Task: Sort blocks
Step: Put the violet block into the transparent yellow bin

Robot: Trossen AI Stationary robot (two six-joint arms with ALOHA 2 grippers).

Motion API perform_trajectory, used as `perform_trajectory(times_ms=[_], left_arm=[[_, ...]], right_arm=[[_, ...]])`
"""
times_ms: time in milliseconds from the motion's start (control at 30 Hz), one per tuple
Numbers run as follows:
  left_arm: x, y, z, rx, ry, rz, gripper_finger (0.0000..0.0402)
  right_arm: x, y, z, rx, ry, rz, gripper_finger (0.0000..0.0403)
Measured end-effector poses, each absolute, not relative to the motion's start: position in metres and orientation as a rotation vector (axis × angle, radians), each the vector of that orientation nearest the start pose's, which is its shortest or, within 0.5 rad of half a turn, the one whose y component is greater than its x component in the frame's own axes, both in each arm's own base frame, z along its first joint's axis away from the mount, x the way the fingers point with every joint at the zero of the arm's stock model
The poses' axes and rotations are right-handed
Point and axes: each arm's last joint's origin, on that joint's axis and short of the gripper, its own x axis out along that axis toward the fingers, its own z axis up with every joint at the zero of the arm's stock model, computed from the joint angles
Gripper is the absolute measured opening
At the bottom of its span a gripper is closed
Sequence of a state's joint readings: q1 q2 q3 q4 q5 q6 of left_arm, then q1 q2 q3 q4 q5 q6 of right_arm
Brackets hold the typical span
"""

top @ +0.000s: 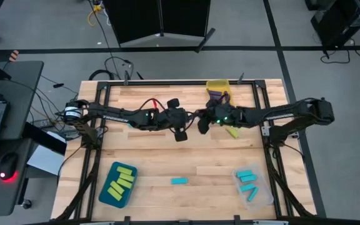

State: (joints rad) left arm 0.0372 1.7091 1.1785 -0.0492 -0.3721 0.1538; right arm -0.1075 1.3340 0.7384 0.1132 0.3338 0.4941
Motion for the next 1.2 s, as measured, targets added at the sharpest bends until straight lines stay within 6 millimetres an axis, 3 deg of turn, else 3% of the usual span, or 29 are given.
perform_trajectory(times_ms=[233,467,800,1067,1200], left_arm=[[0.368,0.026,0.219,0.176,0.417,0.244,0.0005],[0.356,0.023,0.203,0.116,0.281,0.212,0.0013],[0.342,0.023,0.187,0.077,0.222,0.226,0.0014],[0.326,0.022,0.176,0.030,0.131,0.230,0.0011],[0.322,0.022,0.171,0.023,0.143,0.232,0.0011]], right_arm=[[0.225,-0.072,0.246,0.363,0.476,-0.812,0.0071],[0.200,-0.121,0.232,0.386,0.605,-1.031,0.0071],[0.208,-0.183,0.202,0.531,0.477,-1.116,0.0071],[0.222,-0.200,0.170,0.569,0.445,-1.193,0.0071],[0.225,-0.202,0.163,0.569,0.445,-1.200,0.0071]])
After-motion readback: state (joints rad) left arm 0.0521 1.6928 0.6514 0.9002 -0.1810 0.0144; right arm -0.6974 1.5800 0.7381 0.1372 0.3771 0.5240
